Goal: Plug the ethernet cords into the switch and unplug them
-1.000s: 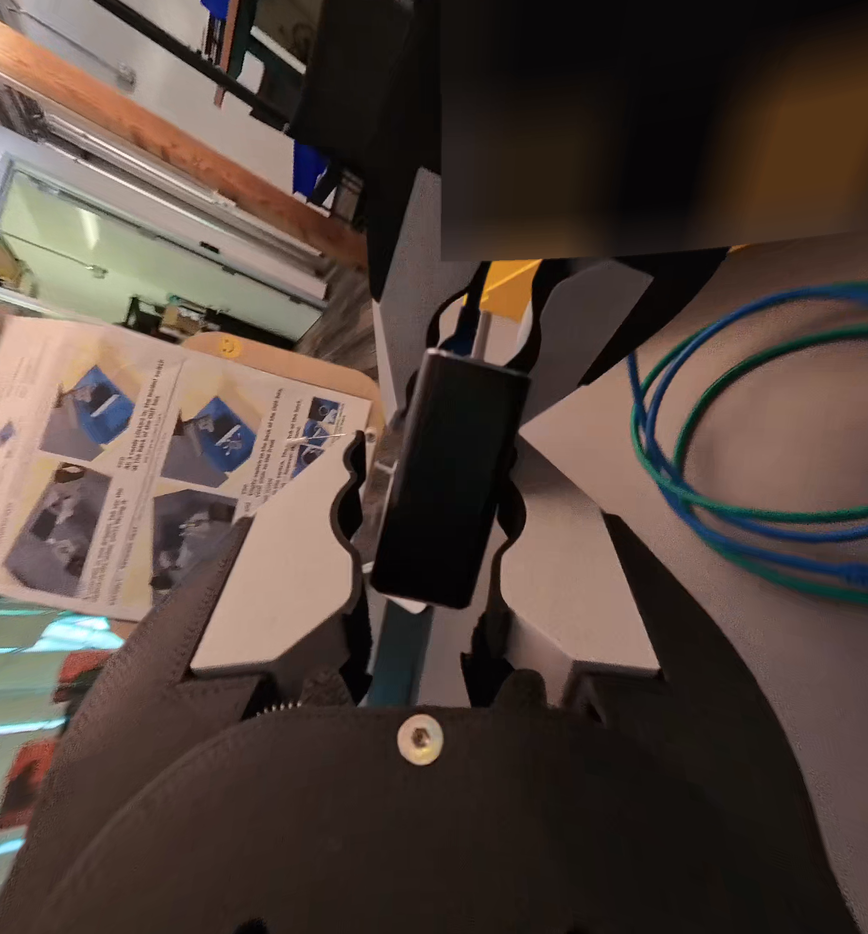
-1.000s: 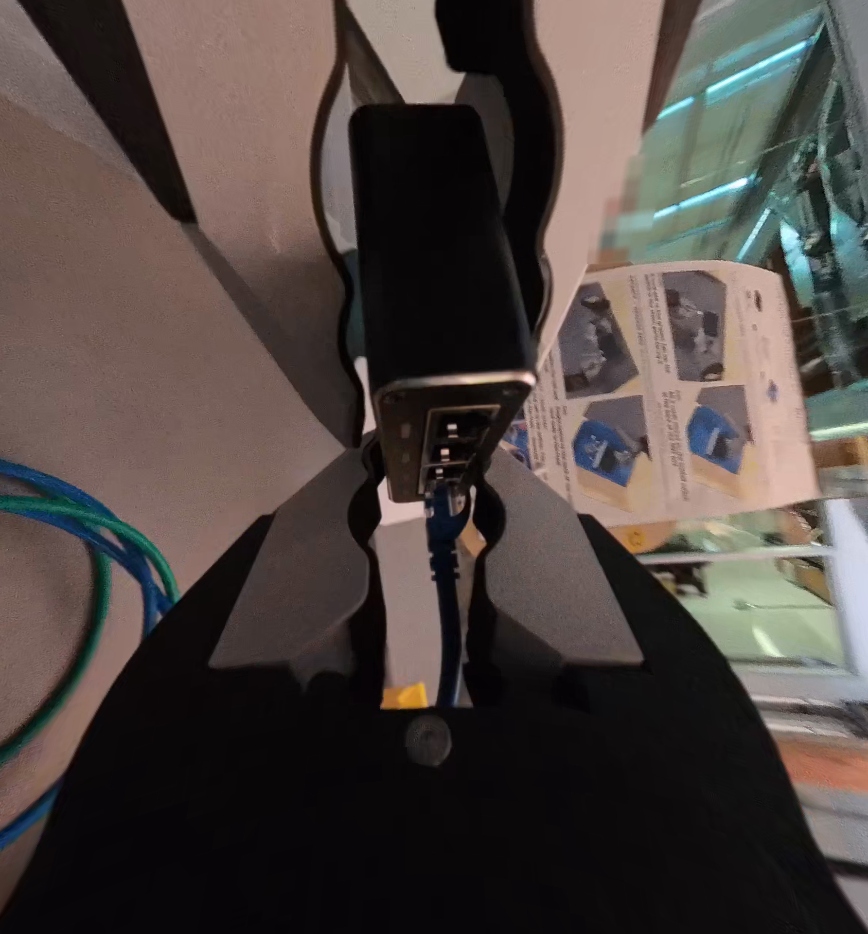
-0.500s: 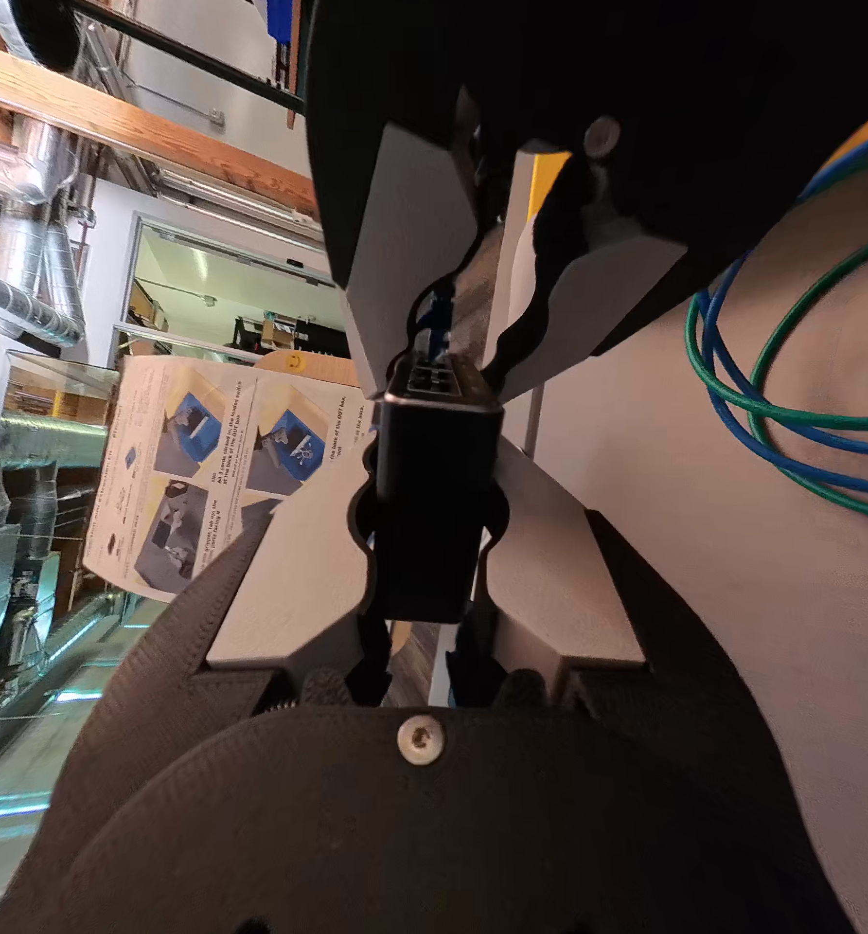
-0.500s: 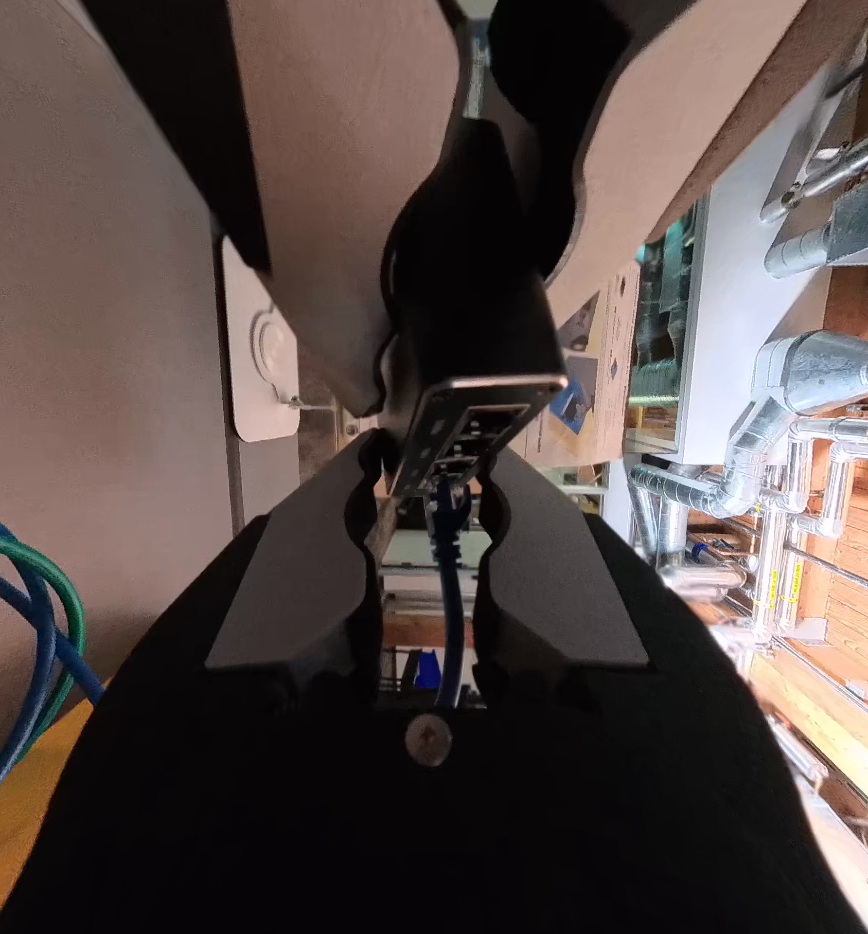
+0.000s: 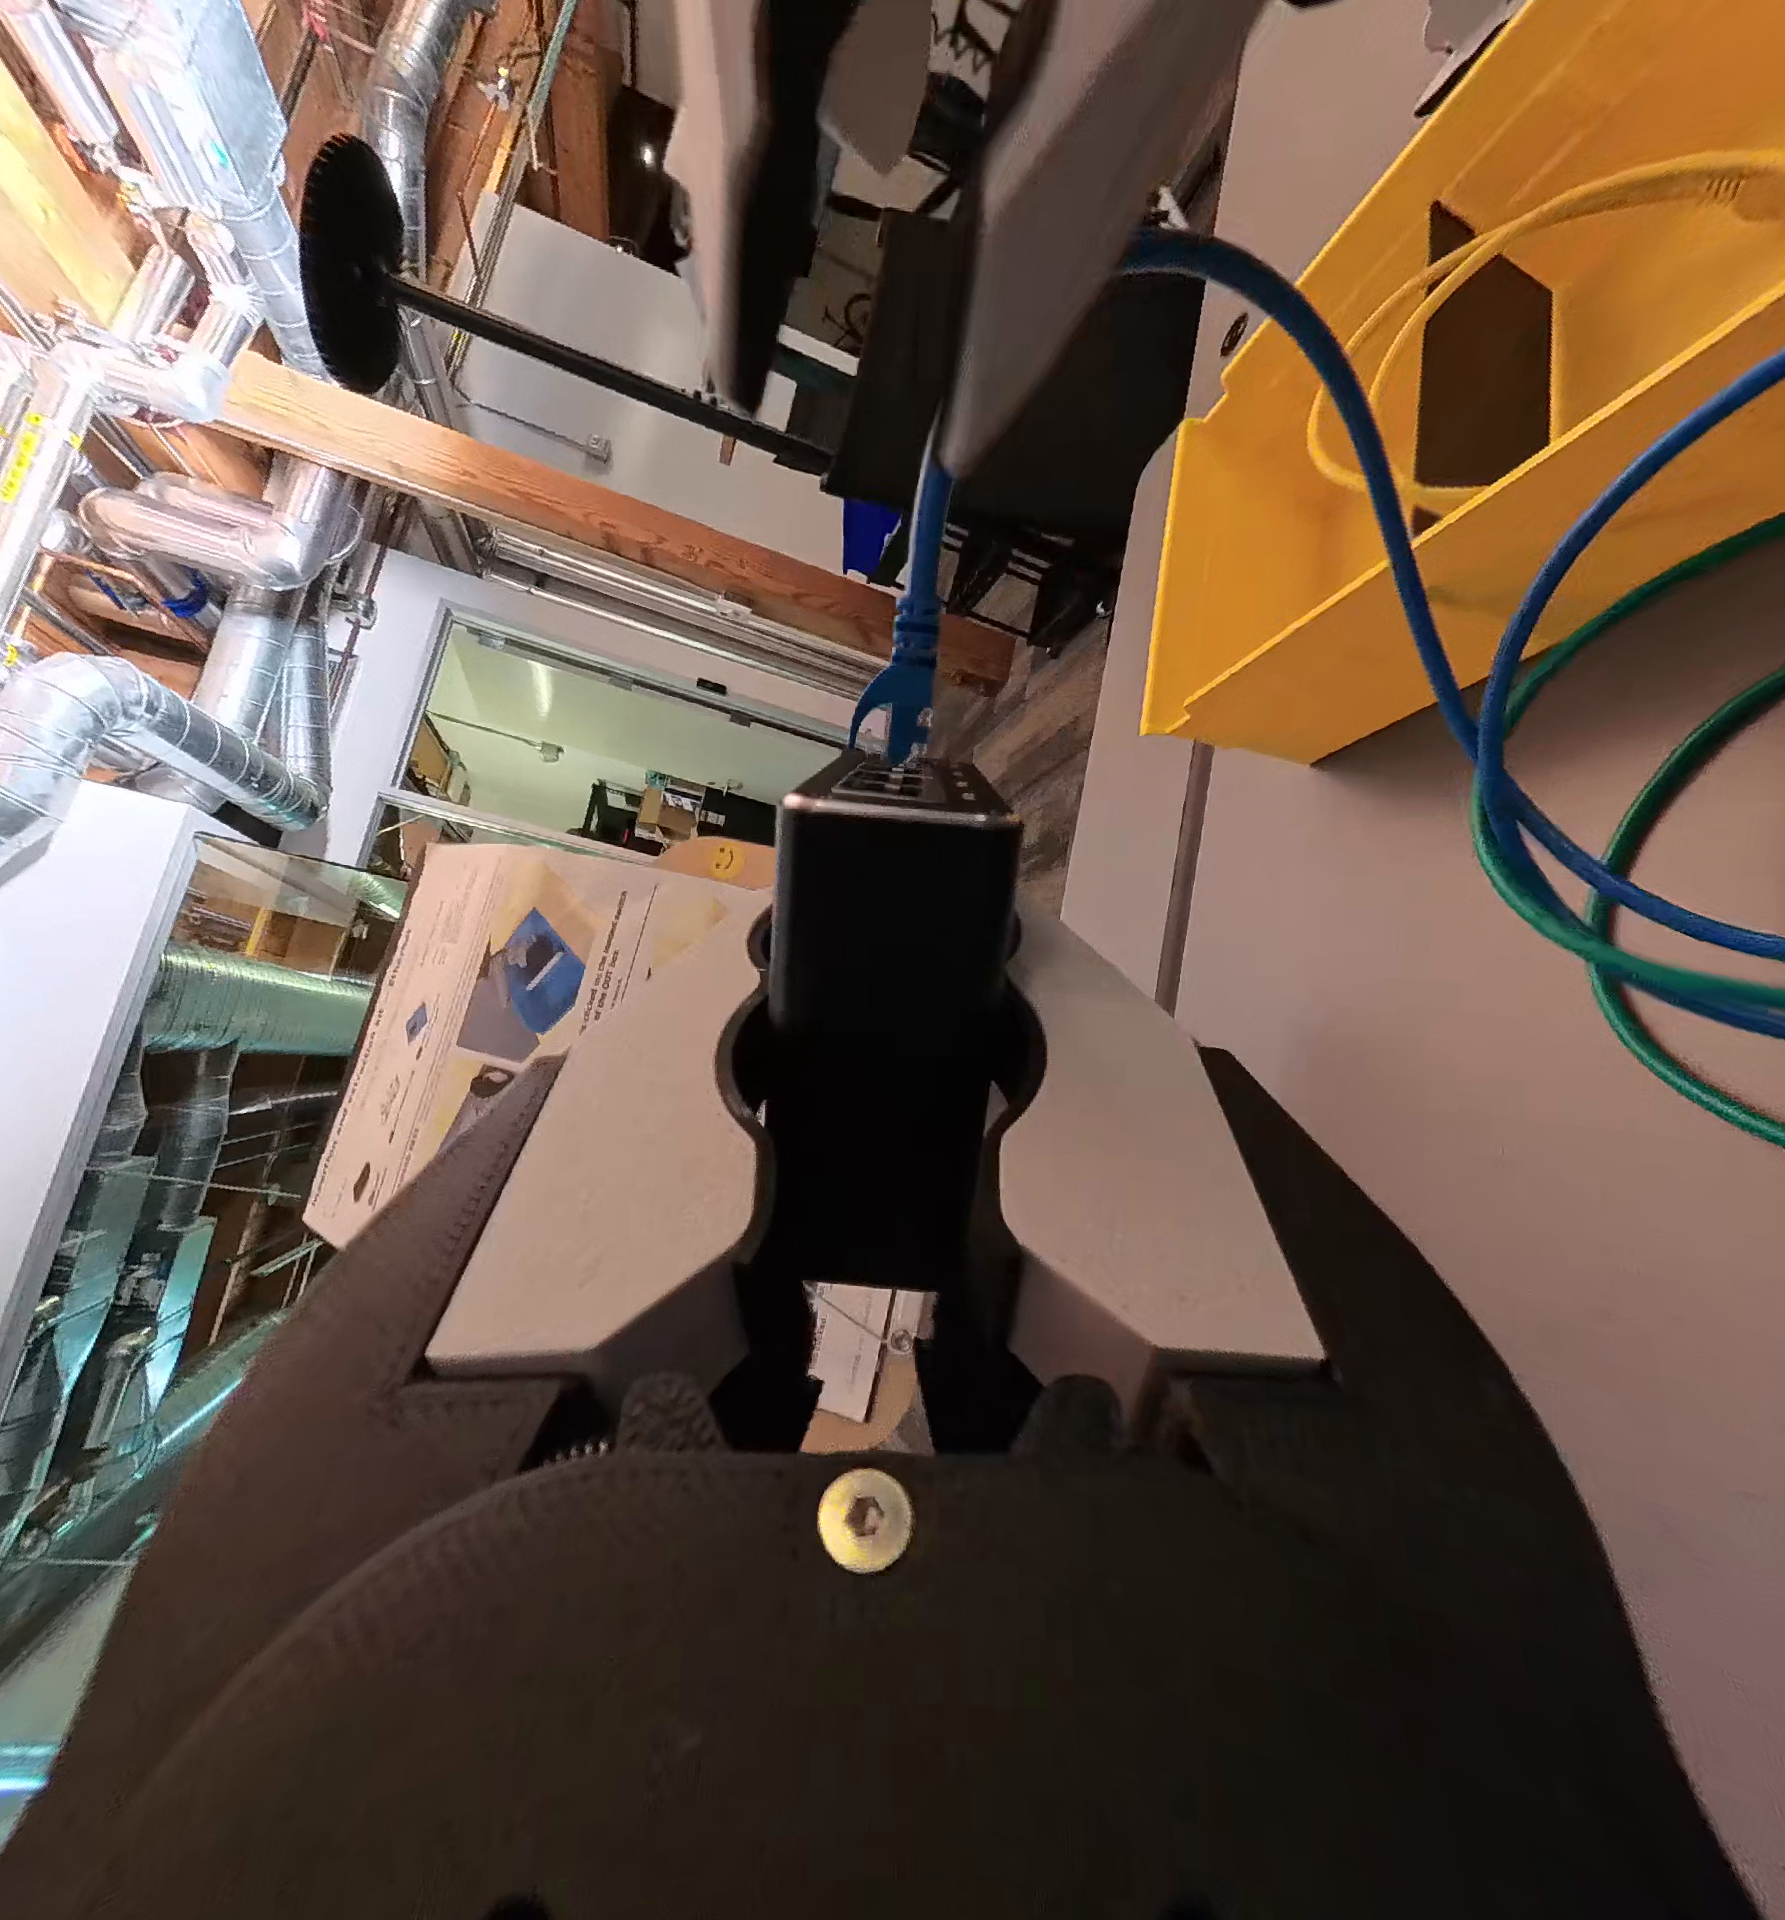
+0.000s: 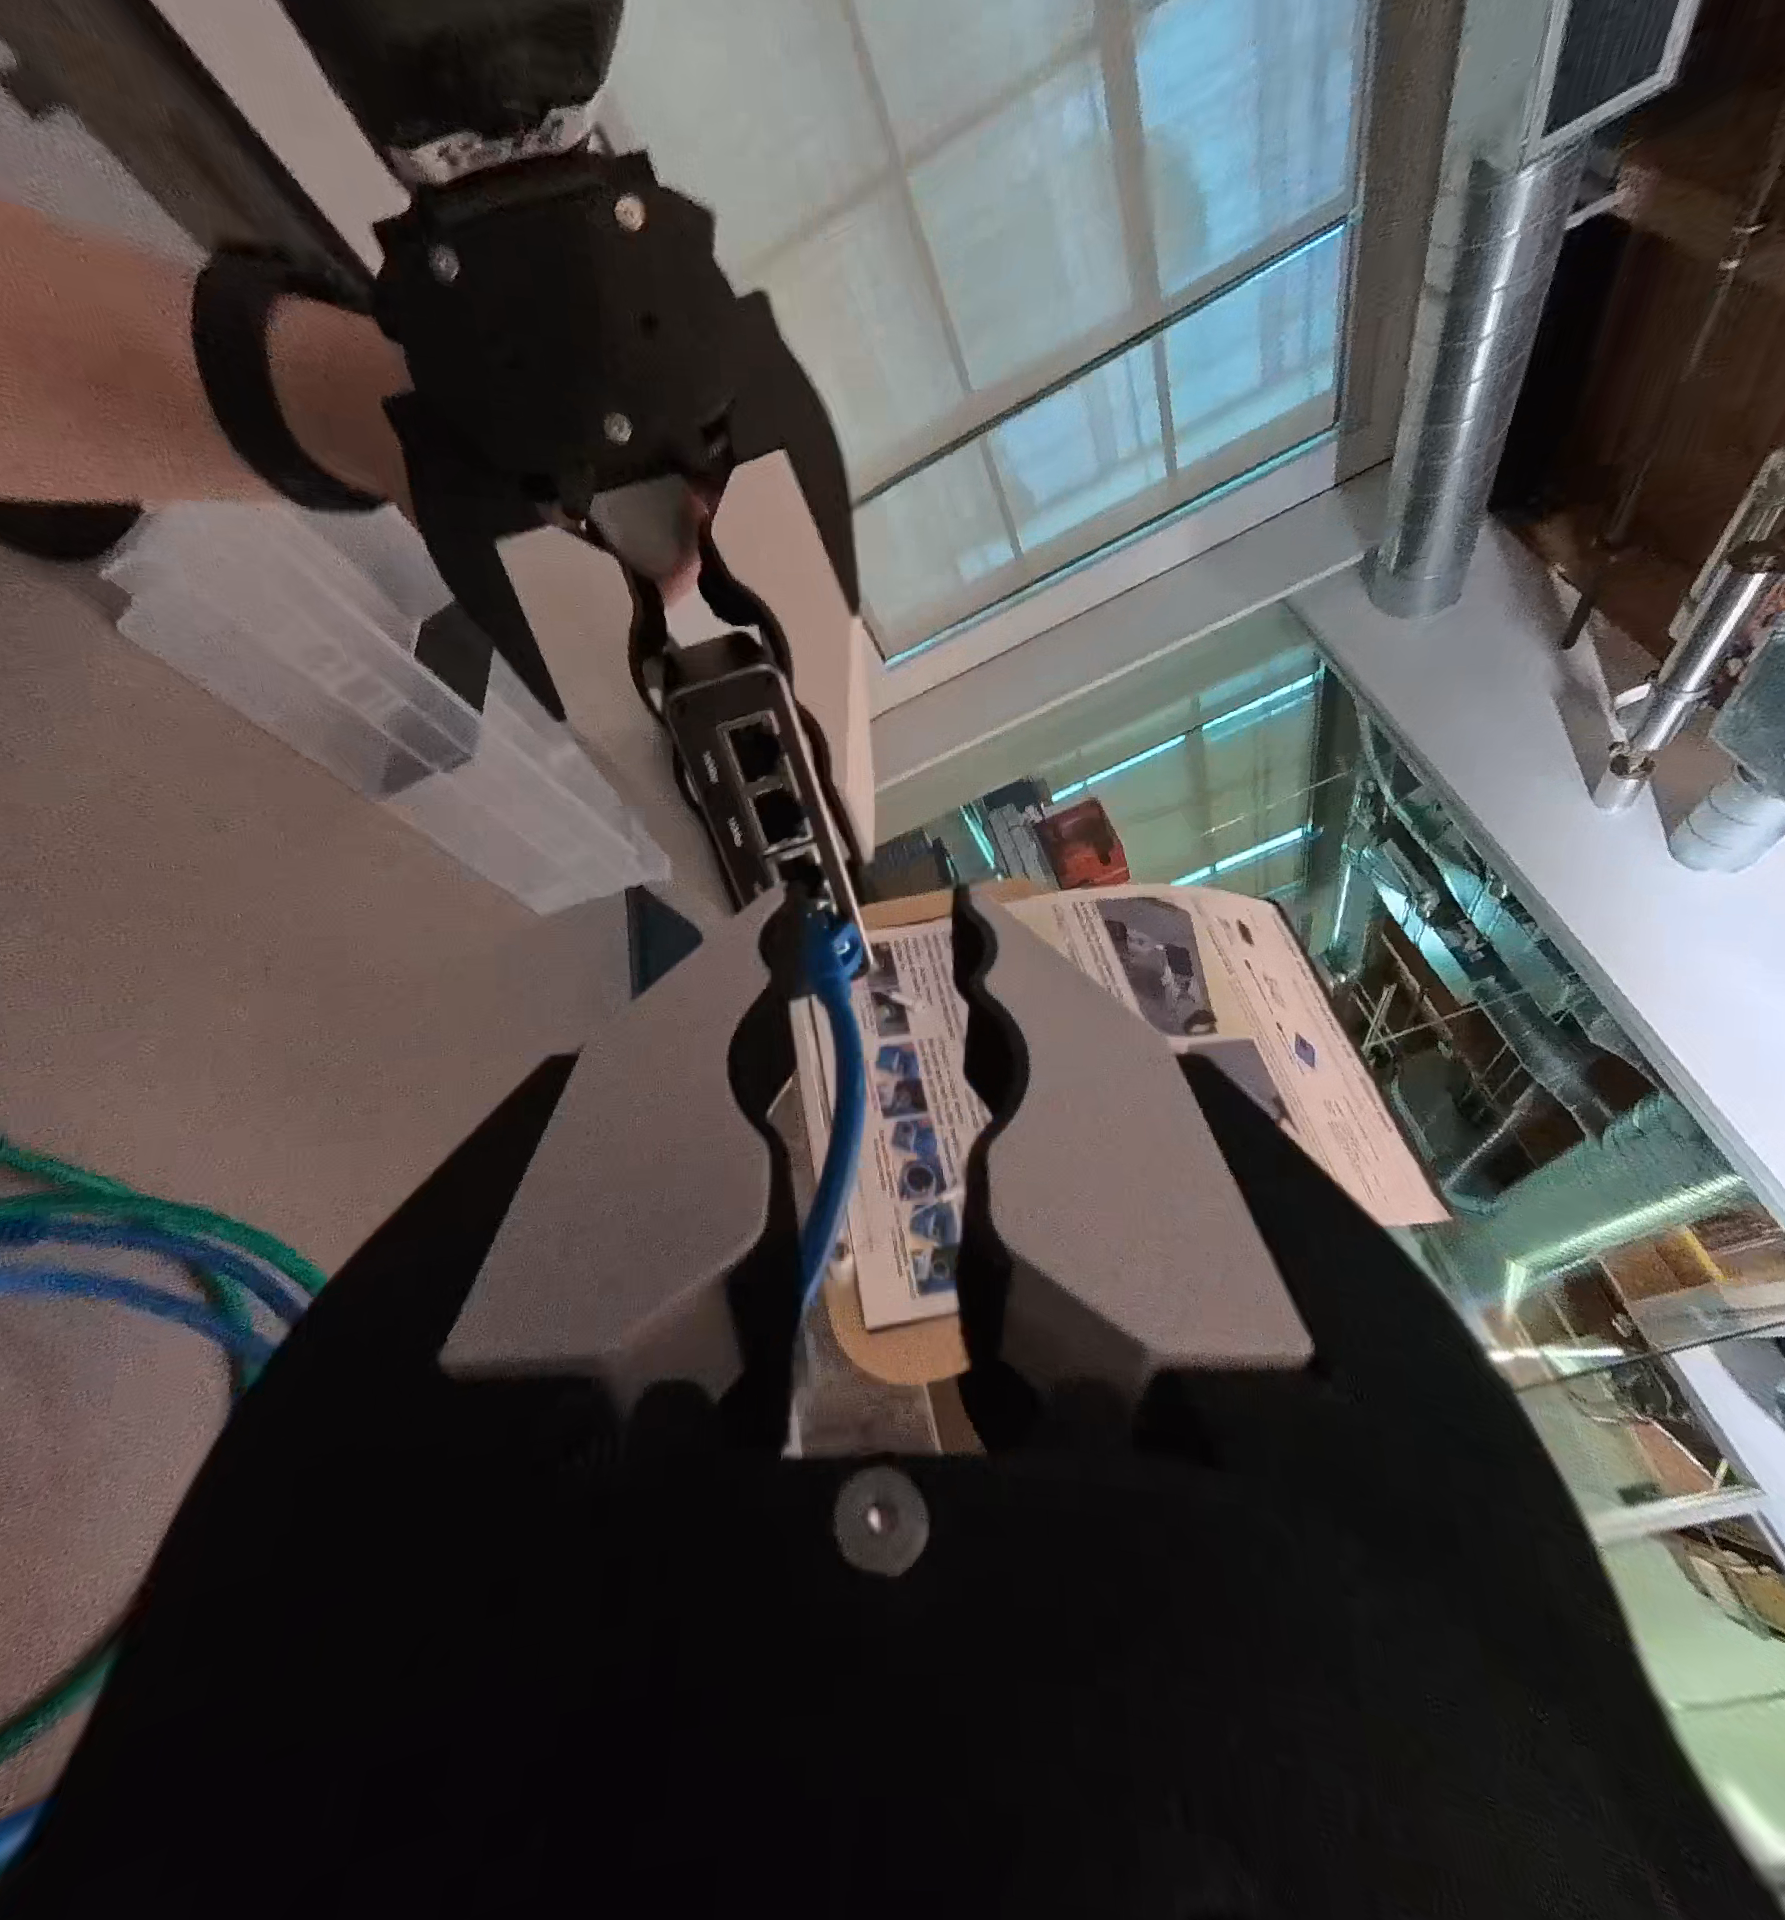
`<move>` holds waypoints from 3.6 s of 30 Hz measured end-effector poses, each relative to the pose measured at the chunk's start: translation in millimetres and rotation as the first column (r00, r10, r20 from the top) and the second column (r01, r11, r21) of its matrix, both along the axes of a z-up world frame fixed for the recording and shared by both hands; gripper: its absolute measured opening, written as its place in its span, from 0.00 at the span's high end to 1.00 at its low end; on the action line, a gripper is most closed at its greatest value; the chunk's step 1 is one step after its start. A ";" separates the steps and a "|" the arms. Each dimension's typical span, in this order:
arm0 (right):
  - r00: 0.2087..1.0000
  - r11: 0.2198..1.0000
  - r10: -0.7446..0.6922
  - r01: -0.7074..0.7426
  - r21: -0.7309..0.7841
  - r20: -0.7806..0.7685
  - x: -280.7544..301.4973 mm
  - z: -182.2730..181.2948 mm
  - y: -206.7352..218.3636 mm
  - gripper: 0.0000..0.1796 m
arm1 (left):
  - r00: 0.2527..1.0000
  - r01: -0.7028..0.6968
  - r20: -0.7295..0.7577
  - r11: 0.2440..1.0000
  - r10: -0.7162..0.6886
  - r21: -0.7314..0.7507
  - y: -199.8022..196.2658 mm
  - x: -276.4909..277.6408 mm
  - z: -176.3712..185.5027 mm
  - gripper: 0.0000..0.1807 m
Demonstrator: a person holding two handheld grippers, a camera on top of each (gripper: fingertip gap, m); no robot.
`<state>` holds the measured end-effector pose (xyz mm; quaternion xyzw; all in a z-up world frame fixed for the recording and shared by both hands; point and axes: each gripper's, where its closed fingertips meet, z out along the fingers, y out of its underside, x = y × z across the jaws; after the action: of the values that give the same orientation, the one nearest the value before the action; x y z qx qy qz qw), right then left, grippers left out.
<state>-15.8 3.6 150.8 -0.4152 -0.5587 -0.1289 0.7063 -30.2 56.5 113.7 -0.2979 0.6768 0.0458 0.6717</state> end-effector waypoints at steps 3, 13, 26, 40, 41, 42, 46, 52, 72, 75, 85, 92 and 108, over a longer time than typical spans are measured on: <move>0.987 0.994 -0.109 0.111 -0.008 0.115 5.7 -15.1 10.0 0.84 | 1.000 0.017 -0.005 1.000 -0.017 0.008 -7.9 3.3 -0.2 0.81; 0.969 0.990 -0.137 0.139 0.004 0.205 -2.0 -30.6 20.3 0.92 | 0.997 0.072 -0.030 0.997 -0.072 0.011 -27.1 8.0 -4.1 0.81; 0.958 0.986 -0.164 0.167 0.007 0.234 -5.6 -36.8 20.1 0.94 | 0.993 0.081 -0.081 0.996 -0.083 -0.022 -28.7 4.3 -6.3 0.81; 0.950 0.970 -0.167 0.207 -0.131 0.263 6.2 -50.4 6.6 0.93 | 0.983 0.141 -0.117 0.990 -0.142 -0.013 -36.5 15.7 -17.3 0.80; 0.952 0.970 -0.159 0.200 -0.140 0.263 5.4 -50.7 3.8 0.93 | 0.980 0.153 -0.121 0.988 -0.155 -0.022 -39.1 15.2 -17.5 0.80; 0.951 0.968 -0.154 0.200 -0.153 0.270 3.9 -52.3 2.1 0.93 | 0.977 0.161 -0.131 0.986 -0.166 -0.043 -41.0 14.9 -18.8 0.80; 0.947 0.961 -0.140 0.201 -0.192 0.290 3.6 -58.7 -2.6 0.93 | 0.967 0.181 -0.166 0.979 -0.195 -0.096 -45.4 14.8 -25.0 0.80; 0.937 0.945 -0.130 0.217 -0.245 0.325 6.0 -69.3 -6.1 0.92 | 0.953 0.191 -0.212 0.972 -0.217 -0.137 -47.4 16.4 -35.7 0.79; 0.903 0.915 -0.191 0.305 -0.263 0.384 16.5 -78.5 -4.8 0.92 | 0.950 0.156 -0.230 0.958 -0.213 -0.242 -36.7 23.4 -56.1 0.80; 0.908 0.927 -0.230 0.314 -0.206 0.349 17.4 -64.1 -0.3 0.93 | 0.975 0.107 -0.175 0.981 -0.135 -0.161 -27.7 25.4 -50.4 0.81; 0.903 0.945 -0.234 0.298 -0.132 0.361 7.0 -63.6 11.6 0.93 | 0.992 0.047 -0.121 0.999 -0.048 -0.009 -14.5 31.9 -48.1 0.80; 0.900 0.952 -0.247 0.295 -0.085 0.360 4.8 -60.7 15.8 0.90 | 0.991 0.029 -0.131 0.999 -0.027 0.017 -14.3 27.1 -41.6 0.81; 0.901 0.915 -0.212 0.320 -0.247 0.379 17.6 -83.4 16.1 0.93 | 0.978 0.019 -0.210 1.000 -0.018 0.004 -8.1 39.7 -59.3 0.81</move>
<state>1.8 19.7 67.4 -0.5629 -0.6238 -0.2086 0.5005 9.5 48.4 54.4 -0.2829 0.7465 0.0728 0.5979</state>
